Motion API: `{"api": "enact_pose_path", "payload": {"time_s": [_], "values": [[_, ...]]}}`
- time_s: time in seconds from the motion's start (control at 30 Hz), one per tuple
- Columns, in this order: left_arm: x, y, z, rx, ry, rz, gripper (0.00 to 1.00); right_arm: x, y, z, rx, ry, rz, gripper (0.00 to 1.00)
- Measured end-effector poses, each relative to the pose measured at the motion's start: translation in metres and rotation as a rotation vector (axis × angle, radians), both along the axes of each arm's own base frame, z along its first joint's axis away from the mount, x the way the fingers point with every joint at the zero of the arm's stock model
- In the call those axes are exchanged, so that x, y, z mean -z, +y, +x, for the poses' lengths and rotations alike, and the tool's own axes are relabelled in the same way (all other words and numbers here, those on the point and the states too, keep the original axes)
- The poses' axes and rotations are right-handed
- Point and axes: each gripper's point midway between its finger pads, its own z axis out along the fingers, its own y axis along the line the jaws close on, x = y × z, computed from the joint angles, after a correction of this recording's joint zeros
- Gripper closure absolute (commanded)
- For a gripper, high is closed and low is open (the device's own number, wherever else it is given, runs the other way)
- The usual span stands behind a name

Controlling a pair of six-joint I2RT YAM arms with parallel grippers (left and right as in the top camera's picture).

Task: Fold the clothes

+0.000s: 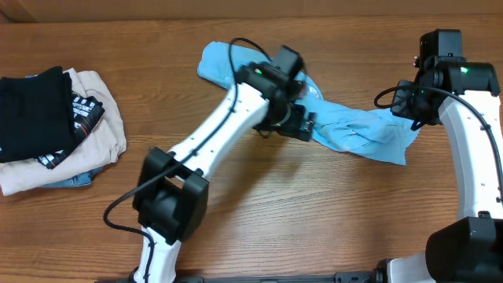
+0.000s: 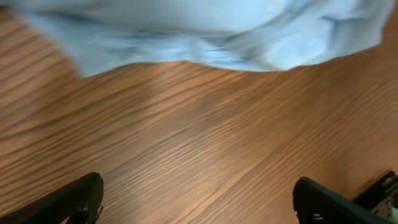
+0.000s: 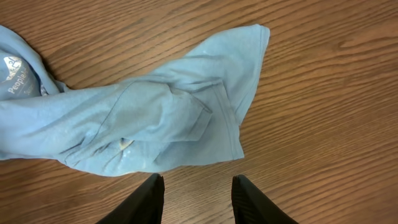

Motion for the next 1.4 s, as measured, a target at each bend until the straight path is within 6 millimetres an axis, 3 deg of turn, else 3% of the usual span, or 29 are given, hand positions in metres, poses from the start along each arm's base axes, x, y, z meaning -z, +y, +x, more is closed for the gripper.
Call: {"api": "enact_pose_path", "payload": {"time_s": [0.2, 0.3, 0.5, 0.67, 0.83, 0.9, 1.03, 1.1, 1.4], "values": [[0.011, -0.058, -0.009, 0.078, -0.137, -0.082, 0.07, 0.0, 0.0, -0.001, 0.023, -0.001, 0.007, 0.61], [0.021, -0.084, -0.014, 0.107, -0.217, -0.12, 0.15, 0.0, -0.004, -0.001, 0.06, -0.007, 0.013, 0.61], [0.04, -0.103, -0.024, 0.134, -0.292, -0.149, 0.15, 0.0, -0.032, -0.007, 0.198, -0.018, 0.03, 0.61], [0.046, -0.102, -0.011, 0.086, -0.35, -0.153, 0.18, 0.001, -0.058, -0.014, 0.295, -0.028, 0.061, 0.62], [0.037, -0.108, 0.005, 0.047, -0.429, -0.177, 0.21, 0.001, -0.061, -0.015, 0.315, -0.034, 0.093, 0.62], [0.038, -0.109, 0.008, 0.041, -0.437, -0.182, 0.32, 0.001, -0.06, -0.015, 0.314, -0.034, 0.099, 0.62], [0.065, -0.107, 0.009, 0.012, -0.404, -0.147, 0.41, 0.001, -0.059, -0.014, 0.311, -0.035, 0.107, 0.62], [0.074, -0.105, 0.008, 0.006, -0.389, -0.134, 0.5, 0.002, -0.058, -0.014, 0.31, -0.036, 0.109, 0.62], [0.077, -0.104, 0.009, -0.005, -0.387, -0.126, 0.94, 0.002, -0.058, -0.014, 0.309, -0.035, 0.113, 0.62]]}}
